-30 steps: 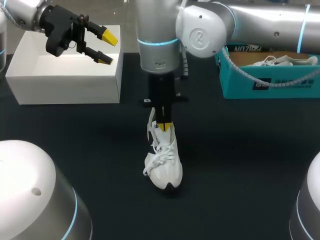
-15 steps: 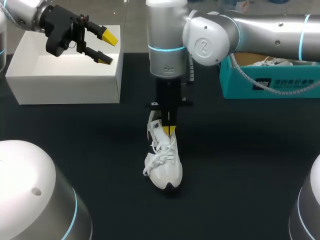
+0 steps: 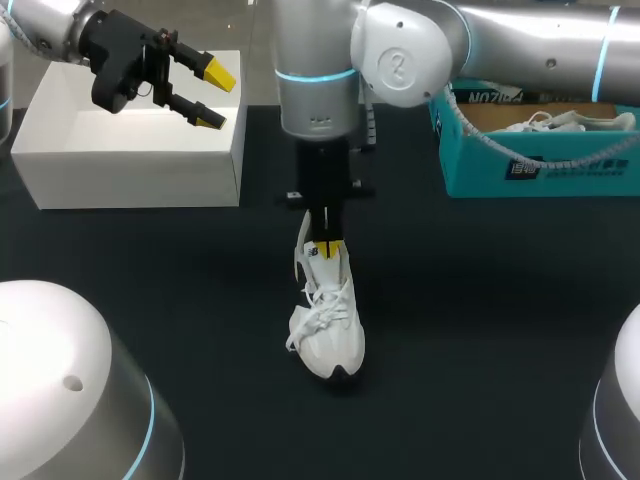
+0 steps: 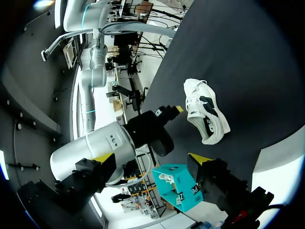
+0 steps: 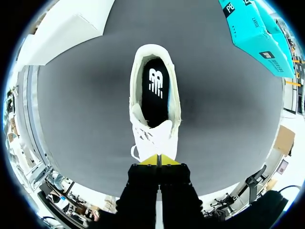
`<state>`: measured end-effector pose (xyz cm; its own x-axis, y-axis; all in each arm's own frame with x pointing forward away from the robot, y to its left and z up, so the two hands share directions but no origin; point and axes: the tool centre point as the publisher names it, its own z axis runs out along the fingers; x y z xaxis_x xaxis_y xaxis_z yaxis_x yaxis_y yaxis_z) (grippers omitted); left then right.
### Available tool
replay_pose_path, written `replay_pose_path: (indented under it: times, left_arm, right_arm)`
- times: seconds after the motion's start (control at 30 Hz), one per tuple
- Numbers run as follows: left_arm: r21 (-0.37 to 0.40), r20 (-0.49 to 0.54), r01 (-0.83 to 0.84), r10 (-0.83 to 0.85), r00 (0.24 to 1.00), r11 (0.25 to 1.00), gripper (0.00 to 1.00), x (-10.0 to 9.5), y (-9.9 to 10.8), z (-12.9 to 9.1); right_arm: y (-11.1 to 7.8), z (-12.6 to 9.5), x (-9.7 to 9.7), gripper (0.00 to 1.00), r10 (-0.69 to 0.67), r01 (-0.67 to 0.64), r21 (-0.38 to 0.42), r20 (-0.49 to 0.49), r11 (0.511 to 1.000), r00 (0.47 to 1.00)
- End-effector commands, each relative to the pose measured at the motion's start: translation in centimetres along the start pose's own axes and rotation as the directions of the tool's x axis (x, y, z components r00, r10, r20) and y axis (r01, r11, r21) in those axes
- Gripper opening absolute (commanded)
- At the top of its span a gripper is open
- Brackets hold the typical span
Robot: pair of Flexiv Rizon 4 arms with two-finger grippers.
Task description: Take the shoe out of the shoebox, open the shoe tongue, remove and reinsert the insole, then place the shoe into the shoebox
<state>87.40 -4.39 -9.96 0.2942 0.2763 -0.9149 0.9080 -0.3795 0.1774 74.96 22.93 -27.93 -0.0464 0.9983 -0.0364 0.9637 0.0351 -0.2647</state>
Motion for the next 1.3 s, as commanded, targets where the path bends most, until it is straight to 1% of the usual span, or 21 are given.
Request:
replay_pose_path:
  times: [0.03,0.23,0.3,0.53,0.7,0.8,0.9,0.97,1.03,1.3]
  left_arm:
    - [0.004,-0.002,-0.001,0.001,1.0,1.0,1.0,0.0,0.1,-0.1]
    - [0.004,-0.002,-0.001,0.001,1.0,1.0,1.0,0.0,0.1,-0.1]
    - [0.004,-0.002,-0.001,0.001,1.0,1.0,1.0,0.0,0.1,-0.1]
    - [0.004,-0.002,-0.001,0.001,1.0,1.0,1.0,0.0,0.1,-0.1]
    - [0.004,-0.002,-0.001,0.001,1.0,1.0,1.0,0.0,0.1,-0.1]
    - [0.004,-0.002,-0.001,0.001,1.0,1.0,1.0,0.0,0.1,-0.1]
    - [0.004,-0.002,-0.001,0.001,1.0,1.0,1.0,0.0,0.1,-0.1]
    - [0.004,-0.002,-0.001,0.001,1.0,1.0,1.0,0.0,0.1,-0.1]
    - [0.004,-0.002,-0.001,0.001,1.0,1.0,1.0,0.0,0.1,-0.1]
    - [0.004,-0.002,-0.001,0.001,1.0,1.0,1.0,0.0,0.1,-0.1]
  right_arm:
    - [0.9,0.6,0.4,0.0,-0.017,0.017,0.005,-0.007,1.0,1.0]
    - [2.6,1.2,1.1,0.0,-0.053,0.054,0.005,-0.019,0.999,0.998]
    - [2.9,1.5,0.9,0.0,-0.053,0.053,0.006,-0.021,0.999,0.998]
    - [3.3,2.7,-0.8,0.0,-0.019,0.019,0.012,-0.033,1.0,0.999]
    - [4.2,3.9,-0.9,0.0,-0.03,0.031,0.026,-0.042,0.999,0.999]
    - [4.0,4.1,-0.7,0.0,-0.032,0.034,0.03,-0.05,0.999,0.998]
    - [2.9,3.2,-0.2,0.0,-0.032,0.033,0.016,-0.049,0.999,0.998]
    - [2.5,2.8,0.3,0.0,-0.047,0.047,0.008,-0.042,0.999,0.998]
    - [2.5,2.8,0.7,0.0,-0.058,0.058,0.006,-0.037,0.998,0.998]
    - [3.8,5.5,0.0,0.0,-0.054,0.056,0.039,-0.067,0.998,0.996]
